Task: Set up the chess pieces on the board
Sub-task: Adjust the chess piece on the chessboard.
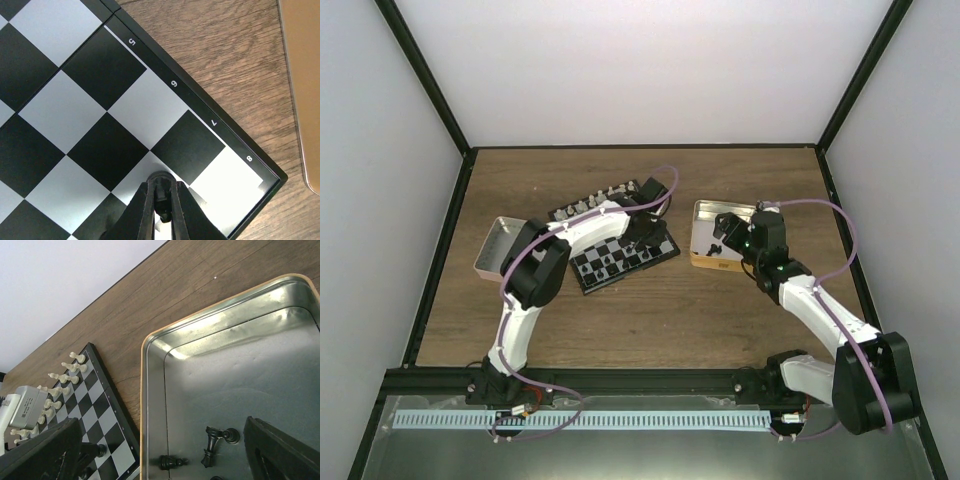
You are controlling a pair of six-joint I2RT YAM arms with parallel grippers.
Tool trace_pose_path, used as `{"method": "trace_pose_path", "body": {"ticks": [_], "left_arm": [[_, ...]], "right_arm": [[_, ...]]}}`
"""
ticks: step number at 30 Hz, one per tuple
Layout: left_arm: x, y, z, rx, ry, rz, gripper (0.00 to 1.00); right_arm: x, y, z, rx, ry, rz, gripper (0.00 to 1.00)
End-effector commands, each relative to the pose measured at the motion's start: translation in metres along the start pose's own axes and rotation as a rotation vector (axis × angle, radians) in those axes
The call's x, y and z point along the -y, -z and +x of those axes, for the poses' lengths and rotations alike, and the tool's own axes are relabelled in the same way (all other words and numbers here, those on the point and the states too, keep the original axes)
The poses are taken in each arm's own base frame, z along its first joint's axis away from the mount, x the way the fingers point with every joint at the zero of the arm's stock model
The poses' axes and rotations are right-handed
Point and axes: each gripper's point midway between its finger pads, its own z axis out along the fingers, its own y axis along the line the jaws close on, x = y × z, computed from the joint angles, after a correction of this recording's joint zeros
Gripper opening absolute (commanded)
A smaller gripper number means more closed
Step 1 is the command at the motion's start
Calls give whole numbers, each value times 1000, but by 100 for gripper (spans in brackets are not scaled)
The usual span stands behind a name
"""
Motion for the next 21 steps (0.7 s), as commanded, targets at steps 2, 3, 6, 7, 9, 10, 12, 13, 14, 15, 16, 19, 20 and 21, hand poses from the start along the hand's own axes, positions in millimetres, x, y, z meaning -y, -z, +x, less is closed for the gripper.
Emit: {"method": "trace_pose_path", "body": {"ticks": [2, 3, 6, 7, 9, 10, 12, 13, 14, 15, 16, 19, 20, 21], "left_arm": [[14, 24, 0, 19, -42, 37, 7], [16, 24, 1, 17, -49, 38, 7], [21, 24, 7, 7, -66, 36, 8], [21, 23, 8, 5, -68, 31, 8], [19, 22, 9, -1, -69, 22, 8], [19, 21, 11, -5, -70, 19, 8], [18, 20, 12, -10, -73, 13, 8], [17, 20, 13, -14, -74, 7, 8], [16, 19, 14, -18, -75, -1, 8], [14, 17, 16, -24, -77, -12, 8], [14, 16, 17, -30, -81, -13, 8], [14, 14, 21, -49, -90, -6, 9], [15, 13, 23, -58, -92, -2, 9], [16, 12, 25, -66, -95, 2, 9]], "right_arm": [[0, 0, -3, 16, -13, -1, 90], [0, 0, -3, 15, -13, -1, 90], [0, 0, -2, 10, -15, -4, 90], [0, -1, -2, 9, -15, -4, 90], [0, -1, -1, 5, -16, -4, 90], [0, -1, -1, 7, -17, -5, 90], [-1, -1, -1, 5, -17, -7, 90], [0, -2, -1, 5, -17, -6, 90], [0, -2, -2, 6, -17, -6, 90], [-1, -2, -1, 4, -16, -6, 90], [0, -2, -1, 3, -16, -5, 90], [0, -4, -1, 1, -17, -2, 90], [0, -4, -1, 1, -17, -4, 90], [0, -5, 0, -2, -18, -3, 90]]}}
